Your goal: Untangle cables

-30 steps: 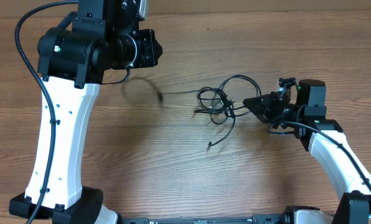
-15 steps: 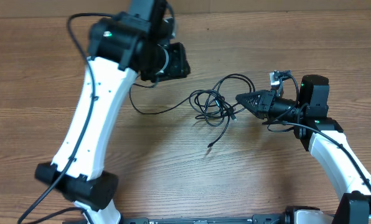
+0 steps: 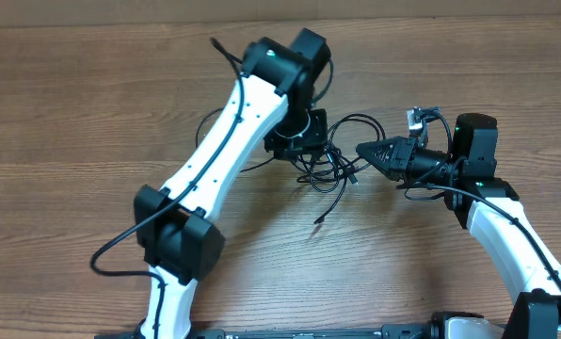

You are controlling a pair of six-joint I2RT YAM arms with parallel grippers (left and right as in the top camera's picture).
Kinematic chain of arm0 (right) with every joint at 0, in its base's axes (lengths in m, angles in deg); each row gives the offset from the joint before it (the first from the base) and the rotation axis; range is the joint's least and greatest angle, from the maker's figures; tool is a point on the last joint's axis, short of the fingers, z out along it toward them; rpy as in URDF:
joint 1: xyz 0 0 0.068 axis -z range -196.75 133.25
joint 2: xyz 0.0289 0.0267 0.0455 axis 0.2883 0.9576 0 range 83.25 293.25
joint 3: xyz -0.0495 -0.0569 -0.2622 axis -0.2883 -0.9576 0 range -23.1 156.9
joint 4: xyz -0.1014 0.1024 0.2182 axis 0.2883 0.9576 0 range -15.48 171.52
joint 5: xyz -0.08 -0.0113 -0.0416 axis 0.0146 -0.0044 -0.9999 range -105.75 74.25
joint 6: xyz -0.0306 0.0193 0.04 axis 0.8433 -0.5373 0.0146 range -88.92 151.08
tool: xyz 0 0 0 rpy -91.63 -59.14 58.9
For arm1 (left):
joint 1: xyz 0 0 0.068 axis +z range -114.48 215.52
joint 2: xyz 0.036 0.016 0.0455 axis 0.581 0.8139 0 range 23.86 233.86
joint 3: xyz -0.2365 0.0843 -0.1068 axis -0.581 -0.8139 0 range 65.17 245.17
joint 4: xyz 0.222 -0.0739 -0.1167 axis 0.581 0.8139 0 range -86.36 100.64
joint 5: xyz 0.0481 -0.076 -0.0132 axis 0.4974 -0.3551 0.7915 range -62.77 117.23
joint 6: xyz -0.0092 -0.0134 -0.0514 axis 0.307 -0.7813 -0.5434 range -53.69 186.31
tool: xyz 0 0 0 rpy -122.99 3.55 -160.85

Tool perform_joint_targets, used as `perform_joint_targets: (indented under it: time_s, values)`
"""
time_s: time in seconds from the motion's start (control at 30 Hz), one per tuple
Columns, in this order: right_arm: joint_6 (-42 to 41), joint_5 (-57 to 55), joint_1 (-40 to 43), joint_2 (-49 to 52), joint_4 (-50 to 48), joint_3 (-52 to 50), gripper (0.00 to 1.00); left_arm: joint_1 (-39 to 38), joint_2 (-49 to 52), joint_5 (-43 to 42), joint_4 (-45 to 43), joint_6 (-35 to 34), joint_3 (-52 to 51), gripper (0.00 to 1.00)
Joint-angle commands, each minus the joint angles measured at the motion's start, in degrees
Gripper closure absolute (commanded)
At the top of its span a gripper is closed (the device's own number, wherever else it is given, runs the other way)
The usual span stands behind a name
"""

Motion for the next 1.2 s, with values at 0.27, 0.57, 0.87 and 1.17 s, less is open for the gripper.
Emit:
perform_joint_targets:
  time_s: [0.27, 0.57, 0.87, 1.17]
  values:
    - [-0.8, 1.6, 0.3, -1.3, -0.1, 0.6, 0.95, -2.3, 5.6, 7.8, -0.2, -0.7, 0.1, 0.54]
    - [-0.8, 1.5, 0.3, -1.3, -0.1, 0.6, 0.94, -3.7, 9.3, 8.4, -0.6, -0.7, 0.1, 0.73]
    - [-0.8, 0.2, 0.3, -1.3, 0.3, 0.5, 0.9, -3.1, 10.7, 15.2, 0.1, -0.7, 0.1, 0.96]
    - [-0.8, -2.3, 0.3, -1.3, 2.5, 0.5, 0.85, -0.9, 10.4, 14.8, 0.7, -1.4, 0.1, 0.77]
